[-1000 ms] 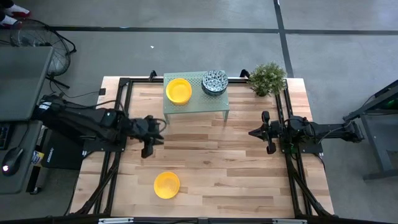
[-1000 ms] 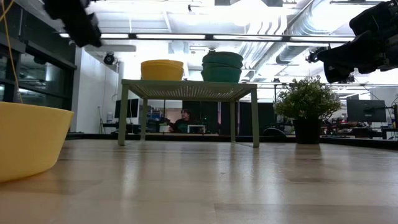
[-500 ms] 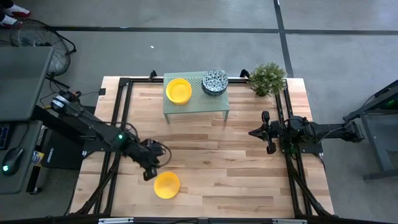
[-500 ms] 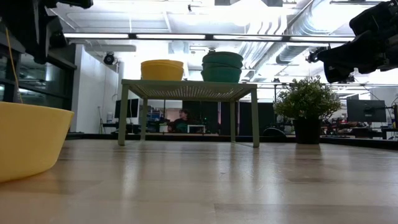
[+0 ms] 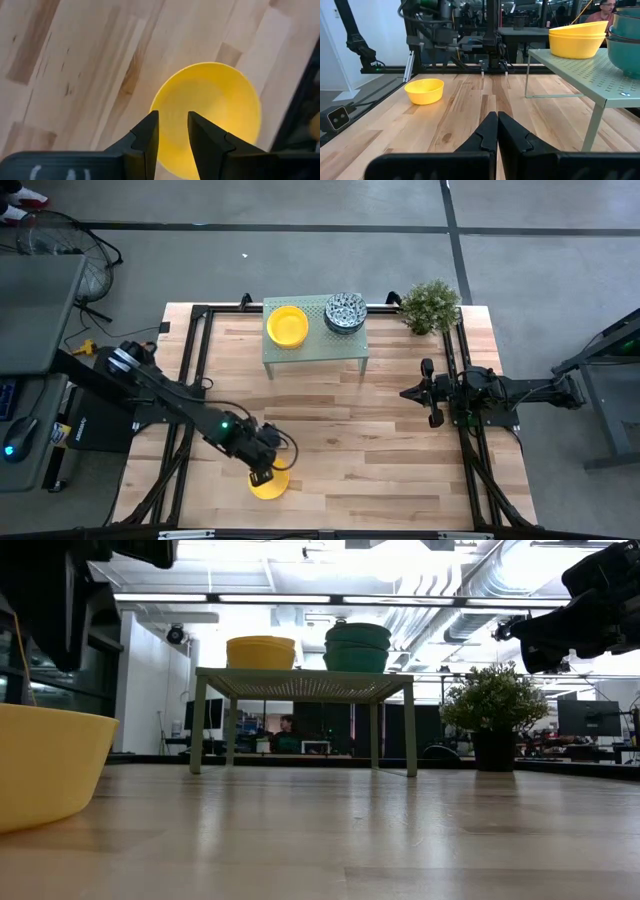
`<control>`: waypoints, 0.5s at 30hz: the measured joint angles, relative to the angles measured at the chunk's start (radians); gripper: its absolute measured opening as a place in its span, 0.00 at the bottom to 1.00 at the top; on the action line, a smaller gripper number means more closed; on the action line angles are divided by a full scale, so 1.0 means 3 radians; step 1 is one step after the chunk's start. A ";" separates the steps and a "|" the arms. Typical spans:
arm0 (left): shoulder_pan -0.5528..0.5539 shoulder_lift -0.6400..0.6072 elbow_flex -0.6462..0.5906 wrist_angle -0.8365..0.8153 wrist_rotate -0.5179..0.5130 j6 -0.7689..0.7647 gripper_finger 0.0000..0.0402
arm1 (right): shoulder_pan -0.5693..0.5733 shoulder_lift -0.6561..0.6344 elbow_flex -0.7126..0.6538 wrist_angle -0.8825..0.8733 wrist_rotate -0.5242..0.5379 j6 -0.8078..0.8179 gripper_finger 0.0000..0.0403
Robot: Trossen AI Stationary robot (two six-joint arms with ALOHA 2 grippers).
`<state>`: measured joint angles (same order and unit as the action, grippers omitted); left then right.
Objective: Pick & Place Mini bowls
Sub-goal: Stack the yellow bowl on top of the other yellow bowl on the shelf
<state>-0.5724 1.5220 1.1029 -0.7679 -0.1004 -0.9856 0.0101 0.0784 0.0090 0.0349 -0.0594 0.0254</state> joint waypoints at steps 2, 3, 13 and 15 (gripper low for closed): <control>0.0000 0.0092 0.0018 0.0024 -0.0011 0.0185 0.25 | 0.0001 -0.0001 0.0000 0.0000 -0.0001 0.0000 0.00; 0.0001 0.0133 0.0019 0.0030 -0.0010 0.0287 0.25 | 0.0000 0.0000 0.0000 0.0000 -0.0001 0.0000 0.00; 0.0010 0.0286 0.0019 0.0020 0.0033 0.1276 0.25 | 0.0000 -0.0001 0.0000 0.0012 -0.0002 0.0000 0.00; 0.0010 0.0286 0.0019 -0.0012 0.0001 0.1386 0.25 | 0.0001 0.0000 0.0000 0.0012 -0.0003 0.0000 0.00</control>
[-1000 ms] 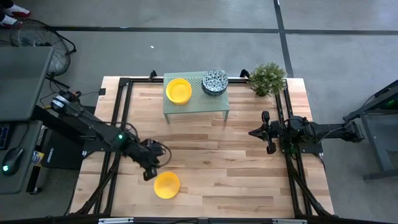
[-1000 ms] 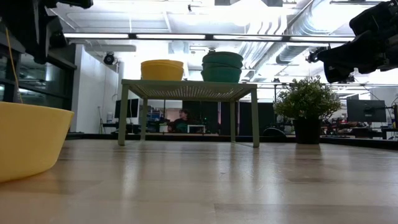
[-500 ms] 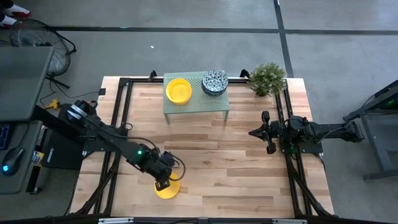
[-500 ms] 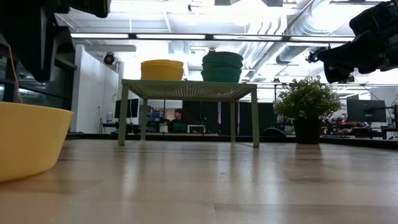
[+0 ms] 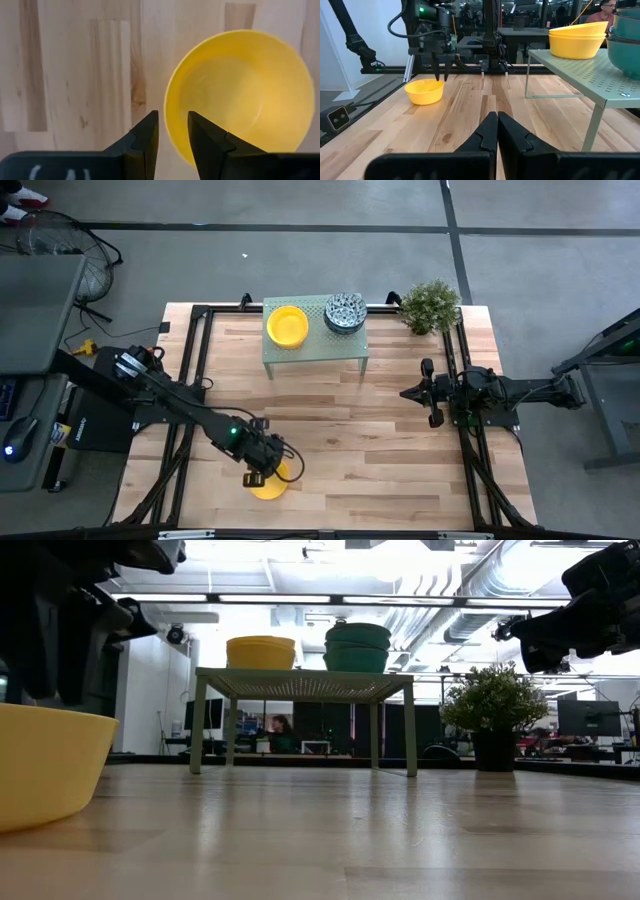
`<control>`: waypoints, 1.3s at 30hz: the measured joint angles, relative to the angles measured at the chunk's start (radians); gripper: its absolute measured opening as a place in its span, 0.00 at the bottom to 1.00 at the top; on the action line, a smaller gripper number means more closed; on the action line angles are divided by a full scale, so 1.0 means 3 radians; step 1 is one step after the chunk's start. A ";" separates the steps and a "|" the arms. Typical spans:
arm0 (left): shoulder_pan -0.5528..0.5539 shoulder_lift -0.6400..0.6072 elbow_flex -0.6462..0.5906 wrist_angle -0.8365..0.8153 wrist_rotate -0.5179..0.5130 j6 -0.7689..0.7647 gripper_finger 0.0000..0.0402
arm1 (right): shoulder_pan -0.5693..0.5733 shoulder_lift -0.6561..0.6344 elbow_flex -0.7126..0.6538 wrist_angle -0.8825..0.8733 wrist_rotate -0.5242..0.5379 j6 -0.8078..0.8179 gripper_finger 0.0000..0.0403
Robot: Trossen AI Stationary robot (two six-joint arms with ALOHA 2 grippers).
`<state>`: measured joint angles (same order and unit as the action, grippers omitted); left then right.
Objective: Pick & Place Mini bowls
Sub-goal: Stack the yellow bowl on top of the other yellow bowl on the shelf
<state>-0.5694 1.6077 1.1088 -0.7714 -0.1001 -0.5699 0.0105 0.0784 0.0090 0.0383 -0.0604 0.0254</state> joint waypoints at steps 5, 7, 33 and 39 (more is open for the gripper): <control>0.0000 0.0027 0.0000 -0.0053 0.0038 0.0292 0.25 | -0.0001 0.0000 0.0000 0.0004 0.0000 0.0000 0.00; 0.0014 0.0092 -0.0001 -0.0060 0.0068 0.0377 0.25 | -0.0001 -0.0001 0.0000 0.0006 0.0000 0.0000 0.00; 0.0022 0.0383 -0.0005 -0.0019 0.0519 -0.0771 0.02 | 0.0000 0.0000 0.0000 0.0011 0.0002 0.0000 0.00; 0.0089 0.0285 0.0048 0.0046 0.0572 -0.1117 0.01 | 0.0000 0.0000 0.0000 0.0011 0.0002 0.0000 0.00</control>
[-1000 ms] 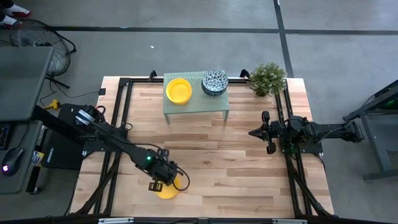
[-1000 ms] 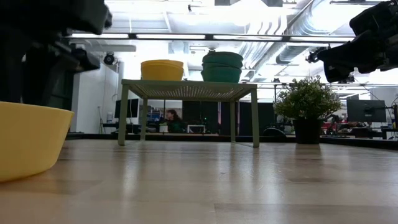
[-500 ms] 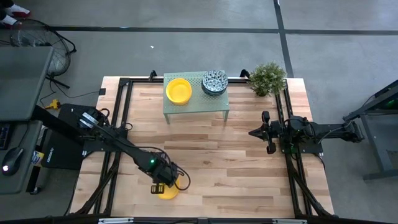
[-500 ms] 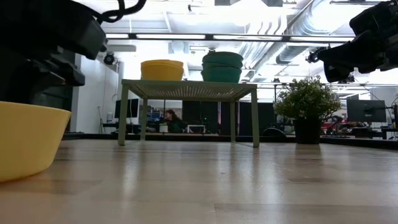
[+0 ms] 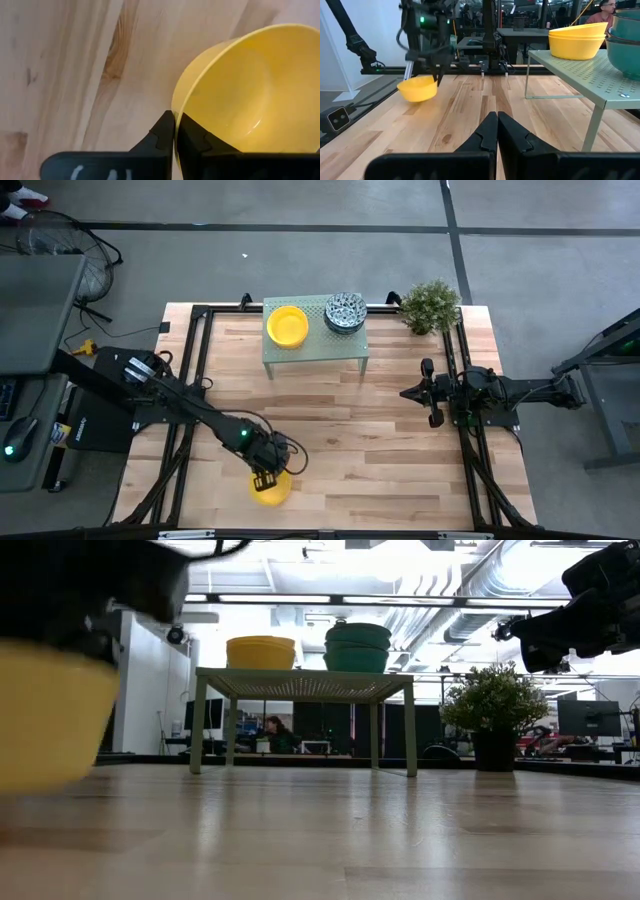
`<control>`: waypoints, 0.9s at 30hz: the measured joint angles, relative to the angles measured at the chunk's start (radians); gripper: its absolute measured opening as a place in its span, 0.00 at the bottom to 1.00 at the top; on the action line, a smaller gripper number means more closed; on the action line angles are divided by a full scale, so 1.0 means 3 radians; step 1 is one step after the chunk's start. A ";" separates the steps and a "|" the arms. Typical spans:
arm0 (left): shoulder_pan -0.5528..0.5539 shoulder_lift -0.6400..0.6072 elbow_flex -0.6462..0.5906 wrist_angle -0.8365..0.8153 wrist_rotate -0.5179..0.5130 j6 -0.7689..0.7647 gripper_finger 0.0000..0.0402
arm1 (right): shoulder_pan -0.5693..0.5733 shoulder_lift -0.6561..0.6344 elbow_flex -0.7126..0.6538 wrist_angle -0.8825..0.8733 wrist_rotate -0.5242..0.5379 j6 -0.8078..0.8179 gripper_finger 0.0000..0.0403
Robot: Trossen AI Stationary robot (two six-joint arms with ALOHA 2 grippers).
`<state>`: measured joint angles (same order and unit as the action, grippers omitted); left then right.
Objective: Pick & Place Mini bowls
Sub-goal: Stack the yellow bowl on top of the other yellow bowl on the shelf
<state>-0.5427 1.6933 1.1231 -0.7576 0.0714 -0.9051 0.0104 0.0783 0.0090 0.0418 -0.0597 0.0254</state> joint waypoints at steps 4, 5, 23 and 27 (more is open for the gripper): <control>0.0098 -0.0135 0.0087 0.0000 -0.0045 -0.0056 0.01 | 0.0000 -0.0001 0.0000 0.0000 0.0000 0.0000 0.00; 0.0127 -0.0183 0.0107 -0.0032 -0.0060 -0.0046 0.01 | 0.0000 0.0000 0.0000 0.0000 0.0000 0.0001 0.00; 0.0954 -0.0537 0.1052 -0.1102 -0.0008 0.1118 0.00 | 0.0000 0.0000 0.0000 0.0001 0.0000 0.0000 0.00; 0.1148 -0.0537 0.1368 -0.1419 -0.0005 0.1444 0.00 | -0.0001 0.0000 0.0000 0.0000 0.0000 0.0000 0.00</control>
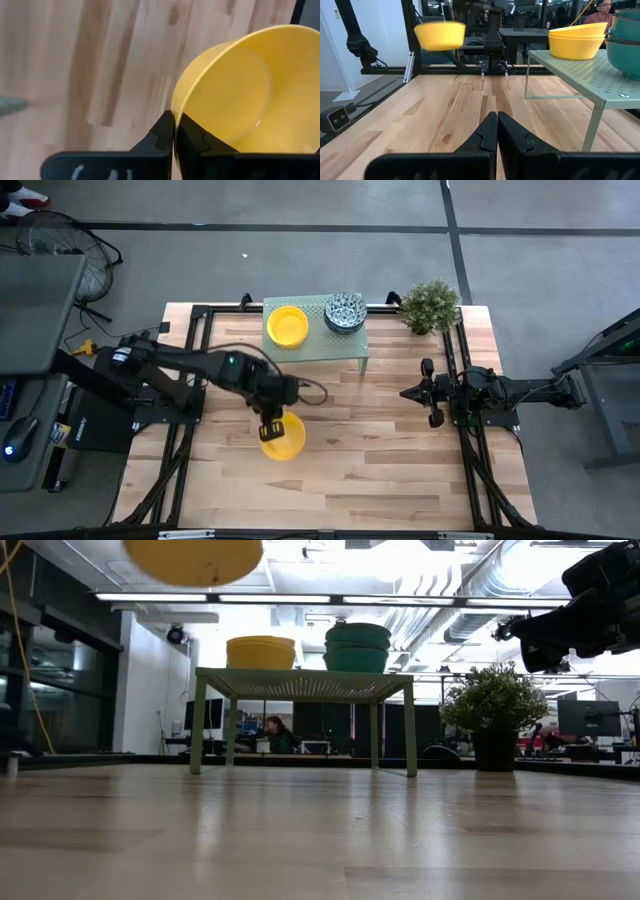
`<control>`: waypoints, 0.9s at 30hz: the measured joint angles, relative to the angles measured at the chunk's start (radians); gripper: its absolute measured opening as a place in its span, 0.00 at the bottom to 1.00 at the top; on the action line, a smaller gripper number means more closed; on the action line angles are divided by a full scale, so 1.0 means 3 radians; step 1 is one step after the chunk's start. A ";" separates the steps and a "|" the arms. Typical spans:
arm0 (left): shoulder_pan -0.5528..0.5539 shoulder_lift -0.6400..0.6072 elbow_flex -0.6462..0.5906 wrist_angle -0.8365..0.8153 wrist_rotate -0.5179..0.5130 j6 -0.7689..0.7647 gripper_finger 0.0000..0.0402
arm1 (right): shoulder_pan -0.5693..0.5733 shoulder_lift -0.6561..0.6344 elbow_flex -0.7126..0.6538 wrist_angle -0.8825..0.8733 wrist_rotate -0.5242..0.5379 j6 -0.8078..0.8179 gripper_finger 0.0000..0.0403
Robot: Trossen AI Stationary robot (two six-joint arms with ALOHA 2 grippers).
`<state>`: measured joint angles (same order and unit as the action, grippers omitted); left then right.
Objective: Pick & Place Mini bowls
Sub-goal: Stack the yellow bowl on top of the other yellow bowl on the shelf
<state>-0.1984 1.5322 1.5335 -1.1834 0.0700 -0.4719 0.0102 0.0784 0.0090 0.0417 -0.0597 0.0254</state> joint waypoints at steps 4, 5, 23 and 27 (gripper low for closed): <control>0.0221 0.0000 0.0323 -0.0243 0.0011 0.0277 0.00 | 0.0000 0.0000 0.0000 0.0000 0.0000 0.0000 0.00; 0.0283 0.0000 0.0402 -0.0310 0.0013 0.0341 0.00 | 0.0001 0.0000 0.0000 -0.0001 0.0000 0.0000 0.00; 0.1387 0.0003 0.1396 -0.1146 -0.0555 0.1247 0.00 | 0.0001 0.0000 0.0000 0.0000 0.0000 0.0000 0.00; 0.1691 0.0018 0.1396 -0.1076 -0.0733 0.1248 0.00 | 0.0001 0.0000 0.0000 0.0000 0.0000 0.0001 0.00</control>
<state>0.3087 1.5375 1.9522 -1.5062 -0.1500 -0.0974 0.0103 0.0784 0.0090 0.0418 -0.0597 0.0256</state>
